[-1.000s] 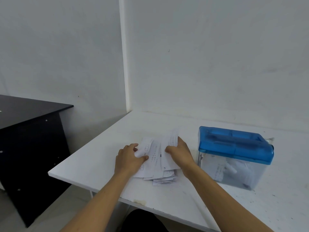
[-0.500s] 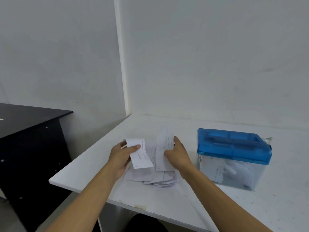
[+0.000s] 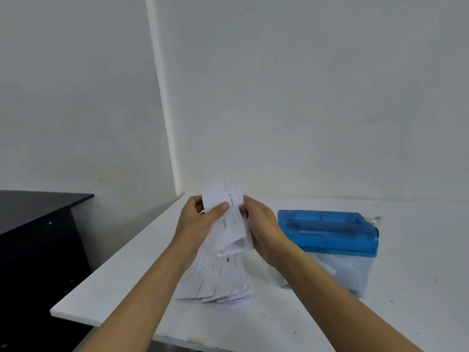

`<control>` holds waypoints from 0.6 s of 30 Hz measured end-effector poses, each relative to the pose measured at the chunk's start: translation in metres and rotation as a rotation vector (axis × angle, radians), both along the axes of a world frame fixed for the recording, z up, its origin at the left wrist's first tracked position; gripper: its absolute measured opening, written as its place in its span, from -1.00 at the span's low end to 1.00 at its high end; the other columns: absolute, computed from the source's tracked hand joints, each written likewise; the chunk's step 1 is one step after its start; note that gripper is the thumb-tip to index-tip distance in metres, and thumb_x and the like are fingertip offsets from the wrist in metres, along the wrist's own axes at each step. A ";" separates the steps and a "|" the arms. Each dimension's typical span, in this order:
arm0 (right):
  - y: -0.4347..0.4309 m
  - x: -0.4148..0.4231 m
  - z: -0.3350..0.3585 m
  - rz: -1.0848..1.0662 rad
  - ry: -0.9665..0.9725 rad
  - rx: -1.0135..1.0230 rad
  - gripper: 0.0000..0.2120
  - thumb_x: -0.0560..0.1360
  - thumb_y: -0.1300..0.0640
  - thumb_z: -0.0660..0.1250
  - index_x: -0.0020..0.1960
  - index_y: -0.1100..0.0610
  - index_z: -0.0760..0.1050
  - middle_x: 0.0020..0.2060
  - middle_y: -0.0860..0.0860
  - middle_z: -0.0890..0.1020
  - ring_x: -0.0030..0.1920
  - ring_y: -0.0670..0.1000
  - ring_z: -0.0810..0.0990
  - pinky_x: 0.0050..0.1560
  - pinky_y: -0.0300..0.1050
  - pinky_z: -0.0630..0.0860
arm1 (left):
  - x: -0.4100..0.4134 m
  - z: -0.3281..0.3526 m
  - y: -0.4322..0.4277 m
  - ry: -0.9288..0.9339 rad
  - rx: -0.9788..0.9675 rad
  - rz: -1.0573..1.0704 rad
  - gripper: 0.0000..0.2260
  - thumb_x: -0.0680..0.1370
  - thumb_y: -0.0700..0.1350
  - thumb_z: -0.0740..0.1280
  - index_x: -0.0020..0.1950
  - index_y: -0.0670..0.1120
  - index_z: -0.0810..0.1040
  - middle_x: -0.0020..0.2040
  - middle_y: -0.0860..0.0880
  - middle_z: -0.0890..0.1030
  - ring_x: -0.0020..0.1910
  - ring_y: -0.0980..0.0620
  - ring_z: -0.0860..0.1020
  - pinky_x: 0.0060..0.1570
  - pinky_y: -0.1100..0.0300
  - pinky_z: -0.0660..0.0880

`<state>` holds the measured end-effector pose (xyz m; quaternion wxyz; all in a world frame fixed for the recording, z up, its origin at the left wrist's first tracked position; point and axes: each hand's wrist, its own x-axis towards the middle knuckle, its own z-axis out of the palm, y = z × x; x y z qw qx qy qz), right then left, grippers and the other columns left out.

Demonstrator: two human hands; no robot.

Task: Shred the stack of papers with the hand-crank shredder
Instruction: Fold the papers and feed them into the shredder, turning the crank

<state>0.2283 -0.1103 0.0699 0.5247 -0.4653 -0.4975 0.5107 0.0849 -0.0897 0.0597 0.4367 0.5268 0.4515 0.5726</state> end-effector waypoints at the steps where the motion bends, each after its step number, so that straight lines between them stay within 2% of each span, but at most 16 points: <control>1: -0.002 0.002 0.005 -0.006 0.029 -0.014 -0.69 0.62 0.08 0.10 0.14 0.10 0.60 0.03 0.12 0.70 0.11 0.16 0.65 0.23 0.13 0.56 | 0.006 0.005 -0.001 0.015 0.012 0.013 -0.56 0.46 -0.01 0.55 0.26 -0.03 0.46 0.15 0.03 0.64 0.09 0.02 0.65 0.12 -0.02 0.62; 3: -0.006 0.006 0.014 -0.008 0.053 -0.014 -0.68 0.60 -0.02 0.15 0.19 0.08 0.58 0.07 0.12 0.69 0.12 0.16 0.64 0.23 0.11 0.54 | 0.017 0.015 -0.002 0.052 0.027 -0.004 -0.48 0.44 0.03 0.56 0.29 0.00 0.40 0.17 0.04 0.61 0.12 0.03 0.63 0.14 0.00 0.60; 5: -0.010 0.015 0.022 -0.019 -0.003 0.076 -0.72 0.57 0.09 0.16 0.16 0.08 0.59 0.05 0.11 0.69 0.11 0.15 0.65 0.20 0.12 0.54 | 0.027 0.024 -0.001 0.045 0.029 -0.039 -0.41 0.41 0.06 0.58 0.32 0.03 0.38 0.18 0.04 0.62 0.11 0.02 0.65 0.15 -0.03 0.60; 7: -0.017 0.028 0.031 -0.020 -0.048 0.168 -0.71 0.54 0.24 0.11 0.07 0.10 0.59 -0.05 0.08 0.70 -0.01 0.09 0.67 0.05 0.06 0.57 | 0.037 0.033 -0.002 0.017 0.041 -0.057 -0.40 0.41 0.07 0.58 0.33 0.02 0.38 0.16 0.03 0.64 0.08 0.02 0.67 0.13 -0.01 0.61; 10: -0.028 0.052 0.041 -0.046 -0.179 0.234 -0.69 0.55 0.29 0.08 0.01 0.07 0.57 -0.19 -0.02 0.68 -0.18 -0.02 0.63 -0.18 -0.12 0.54 | 0.052 0.046 -0.005 0.163 0.120 -0.074 -0.63 0.50 0.13 0.47 0.23 0.00 0.57 0.06 0.08 0.70 0.00 0.09 0.67 0.01 0.19 0.59; 13: -0.036 0.076 0.047 -0.071 -0.294 0.276 -0.69 0.58 0.27 0.08 0.09 0.04 0.56 -0.11 -0.05 0.67 -0.15 -0.04 0.61 -0.20 -0.18 0.48 | 0.069 0.052 -0.006 0.248 0.191 -0.087 -0.82 0.53 0.13 0.45 0.01 0.06 0.71 -0.11 0.17 0.73 -0.10 0.18 0.67 -0.13 0.38 0.53; 16: -0.040 0.100 0.050 -0.135 -0.366 0.294 -0.66 0.60 0.26 0.11 0.28 0.02 0.49 0.07 -0.06 0.65 0.00 -0.05 0.61 -0.13 -0.19 0.50 | 0.091 0.057 -0.004 0.186 0.238 -0.080 -0.89 0.52 0.06 0.48 -0.02 0.07 0.72 -0.10 0.20 0.73 -0.08 0.19 0.68 -0.03 0.30 0.57; 18: -0.042 0.119 0.051 -0.181 -0.434 0.294 -0.66 0.59 0.25 0.18 0.32 0.02 0.46 0.11 -0.04 0.64 0.05 -0.04 0.61 -0.07 -0.16 0.56 | 0.108 0.062 -0.001 0.127 0.256 -0.090 -0.89 0.52 0.03 0.49 0.00 0.05 0.71 -0.07 0.19 0.73 -0.06 0.18 0.69 -0.03 0.29 0.57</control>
